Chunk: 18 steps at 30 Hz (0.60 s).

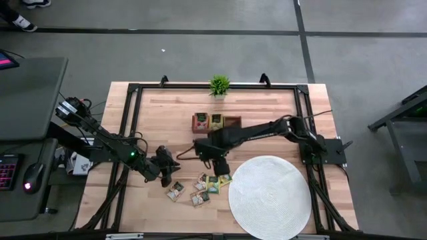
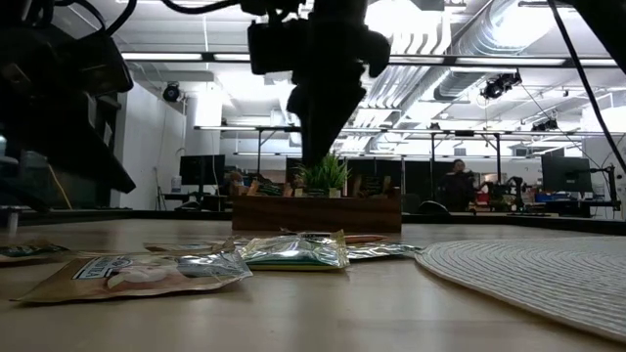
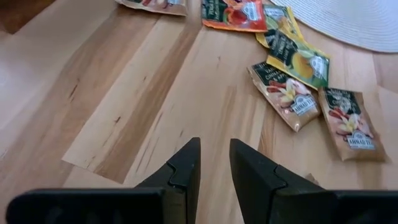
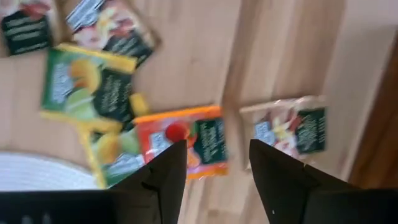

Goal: Pick & Place Tea
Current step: Put the brown tea bag into the right section of the wooden organizer

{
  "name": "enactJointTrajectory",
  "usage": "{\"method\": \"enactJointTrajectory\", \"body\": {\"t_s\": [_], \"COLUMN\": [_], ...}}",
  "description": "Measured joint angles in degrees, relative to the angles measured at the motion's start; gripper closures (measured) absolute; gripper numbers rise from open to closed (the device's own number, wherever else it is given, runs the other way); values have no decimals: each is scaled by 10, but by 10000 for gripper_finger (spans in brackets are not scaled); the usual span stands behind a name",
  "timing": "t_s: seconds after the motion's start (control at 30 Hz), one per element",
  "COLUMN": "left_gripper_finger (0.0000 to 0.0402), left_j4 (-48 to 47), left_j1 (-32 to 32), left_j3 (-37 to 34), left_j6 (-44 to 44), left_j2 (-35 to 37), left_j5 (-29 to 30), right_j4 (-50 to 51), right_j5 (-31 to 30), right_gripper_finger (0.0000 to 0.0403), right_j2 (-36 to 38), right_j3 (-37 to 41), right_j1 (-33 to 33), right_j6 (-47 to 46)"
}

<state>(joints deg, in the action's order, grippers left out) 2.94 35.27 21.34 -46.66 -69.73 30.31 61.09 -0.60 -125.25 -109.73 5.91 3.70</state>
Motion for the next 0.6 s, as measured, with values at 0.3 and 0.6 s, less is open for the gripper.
{"method": "enactJointTrajectory", "body": {"t_s": [0.3, 0.6], "left_gripper_finger": [316, 316], "left_j4": [0, 2], "left_j1": [0, 0], "left_j3": [0, 0], "left_j6": [19, 29], "left_j2": [0, 0], "left_j5": [-25, -42], "right_j4": [-66, -99], "right_j5": [1, 10], "right_gripper_finger": [199, 197], "right_j2": [0, 0], "right_j3": [64, 84], "right_j1": [-28, -72], "right_j6": [42, 90]}}
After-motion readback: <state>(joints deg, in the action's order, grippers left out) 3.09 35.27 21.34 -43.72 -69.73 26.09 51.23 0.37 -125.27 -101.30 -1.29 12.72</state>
